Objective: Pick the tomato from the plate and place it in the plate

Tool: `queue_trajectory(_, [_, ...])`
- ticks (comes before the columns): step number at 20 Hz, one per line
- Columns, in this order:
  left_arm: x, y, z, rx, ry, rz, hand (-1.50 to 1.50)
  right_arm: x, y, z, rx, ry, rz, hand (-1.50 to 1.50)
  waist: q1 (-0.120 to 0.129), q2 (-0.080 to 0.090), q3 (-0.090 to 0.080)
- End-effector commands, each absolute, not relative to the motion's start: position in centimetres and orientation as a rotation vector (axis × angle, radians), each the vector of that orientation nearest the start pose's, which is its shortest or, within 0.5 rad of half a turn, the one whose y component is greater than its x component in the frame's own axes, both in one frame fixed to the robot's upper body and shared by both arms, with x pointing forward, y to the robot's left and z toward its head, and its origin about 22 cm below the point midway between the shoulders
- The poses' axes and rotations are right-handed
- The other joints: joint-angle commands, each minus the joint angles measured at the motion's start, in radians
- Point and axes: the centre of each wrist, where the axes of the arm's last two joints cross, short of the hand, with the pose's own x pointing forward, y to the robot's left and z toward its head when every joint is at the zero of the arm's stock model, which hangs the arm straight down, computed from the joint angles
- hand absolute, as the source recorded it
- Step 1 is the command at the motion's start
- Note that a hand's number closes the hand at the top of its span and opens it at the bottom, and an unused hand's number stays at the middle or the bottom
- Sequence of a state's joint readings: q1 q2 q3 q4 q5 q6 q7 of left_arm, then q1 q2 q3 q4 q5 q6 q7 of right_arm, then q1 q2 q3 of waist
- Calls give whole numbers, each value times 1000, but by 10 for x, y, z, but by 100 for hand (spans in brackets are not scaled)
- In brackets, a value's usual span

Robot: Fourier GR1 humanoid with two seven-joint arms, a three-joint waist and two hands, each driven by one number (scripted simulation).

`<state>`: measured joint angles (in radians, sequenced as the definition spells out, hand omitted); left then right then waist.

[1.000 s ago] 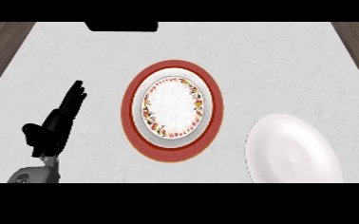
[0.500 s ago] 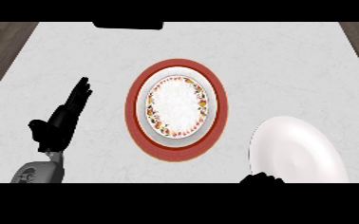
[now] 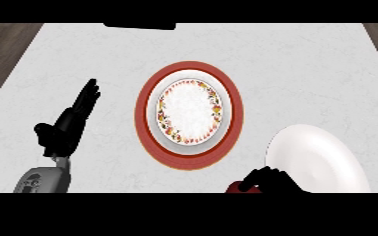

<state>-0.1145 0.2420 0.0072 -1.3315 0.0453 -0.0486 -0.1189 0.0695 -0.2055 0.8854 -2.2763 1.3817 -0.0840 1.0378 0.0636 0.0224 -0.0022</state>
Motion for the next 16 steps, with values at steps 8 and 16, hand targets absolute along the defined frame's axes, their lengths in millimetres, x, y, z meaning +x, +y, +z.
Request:
queue_trajectory(8, [269,278,-18,97,-1554,-209,0,213,-68,96,-1035,-1330,234,-150,18,4,2])
queue_trajectory(16, [264,290,-17,111,-1534,-172,0,252,-81,103,-928,-1513,-141,-150,-22,-15,5])
